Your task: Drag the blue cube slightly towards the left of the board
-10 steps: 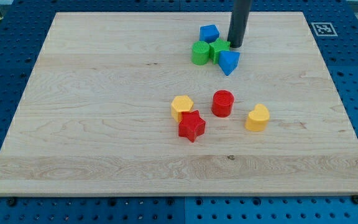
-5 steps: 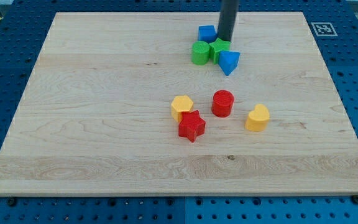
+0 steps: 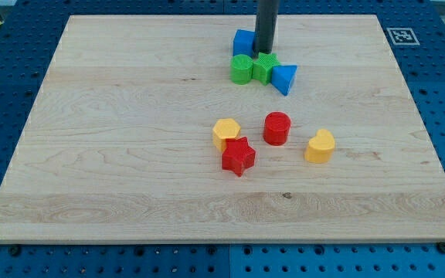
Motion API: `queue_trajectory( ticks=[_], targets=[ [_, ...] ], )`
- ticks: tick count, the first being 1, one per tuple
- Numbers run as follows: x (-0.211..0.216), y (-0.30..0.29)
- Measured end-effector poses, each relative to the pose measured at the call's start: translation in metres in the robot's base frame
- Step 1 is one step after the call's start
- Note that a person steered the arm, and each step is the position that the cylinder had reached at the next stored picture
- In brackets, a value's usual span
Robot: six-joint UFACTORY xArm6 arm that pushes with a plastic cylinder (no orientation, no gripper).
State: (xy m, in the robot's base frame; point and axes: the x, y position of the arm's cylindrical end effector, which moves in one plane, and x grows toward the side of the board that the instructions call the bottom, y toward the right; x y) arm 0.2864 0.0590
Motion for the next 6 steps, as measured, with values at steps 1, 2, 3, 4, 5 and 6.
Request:
queue_trajectory(
  ticks=[1,2,3,4,5,6],
  targets=[
    [-0.002,-0.002],
    [-0.007,-0.014],
    [-0.015,-0.037],
    [-0.015,-0.038],
    [-0.015,-0.069],
    [-0.015,-0.080]
  ],
)
